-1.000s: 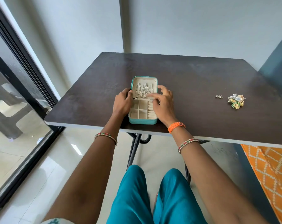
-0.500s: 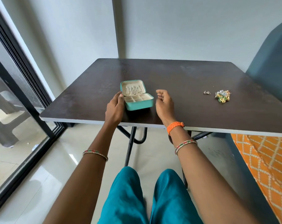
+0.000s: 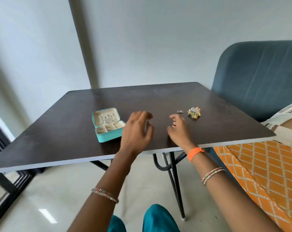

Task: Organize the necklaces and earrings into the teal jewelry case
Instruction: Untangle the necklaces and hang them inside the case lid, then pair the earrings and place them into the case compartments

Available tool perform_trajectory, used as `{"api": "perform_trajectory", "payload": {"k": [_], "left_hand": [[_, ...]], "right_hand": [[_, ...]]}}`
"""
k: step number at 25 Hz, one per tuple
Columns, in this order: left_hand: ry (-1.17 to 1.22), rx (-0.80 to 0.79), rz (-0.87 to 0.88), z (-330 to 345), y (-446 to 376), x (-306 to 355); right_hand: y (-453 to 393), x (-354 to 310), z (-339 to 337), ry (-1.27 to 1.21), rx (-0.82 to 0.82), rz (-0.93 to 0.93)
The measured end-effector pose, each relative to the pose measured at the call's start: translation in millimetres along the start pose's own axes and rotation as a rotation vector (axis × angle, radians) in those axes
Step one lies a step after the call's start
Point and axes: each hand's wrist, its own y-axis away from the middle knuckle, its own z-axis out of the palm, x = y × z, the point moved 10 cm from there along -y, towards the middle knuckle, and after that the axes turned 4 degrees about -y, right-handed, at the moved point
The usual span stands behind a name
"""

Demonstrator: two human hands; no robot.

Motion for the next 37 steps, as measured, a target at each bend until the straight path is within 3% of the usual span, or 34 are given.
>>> {"api": "perform_trajectory", "payload": {"k": [4,7,10,14,17,21,30,33,37], "left_hand": [[0.039,-0.386,-0.172,105,-20,-14],[-0.095,-0.613,-0.234,155,-17,-33],[-0.221,-0.667,-0.165,172,-24,-41],[-0.251,-0.703,-0.114,181,-26,-41],[-0.214,-0.698,-0.074,182,-26,-37],[-0.169,-0.648,-0.082,180,-29,-37],[-0.079,-0.522,-0.116,158,-31,-33],[-0.085,-0.548,-0.137,152,-20,-29],[0.139,-0.589,-0.338,137,7,-30]], "right_hand": [[-15,35,-72,0.234,0.198,0.066],[-27,54,-81,0.549,0.140,0.163],[-44,64,-69,0.749,0.014,0.169],[-56,67,-52,0.835,-0.125,0.045],[-55,59,-47,0.732,-0.122,-0.084],[-57,51,-67,0.377,0.079,-0.135],[-59,64,-92,0.096,0.234,0.000],[-49,77,-108,-0.195,0.339,0.151],[-24,73,-102,-0.436,0.342,0.278]]}}
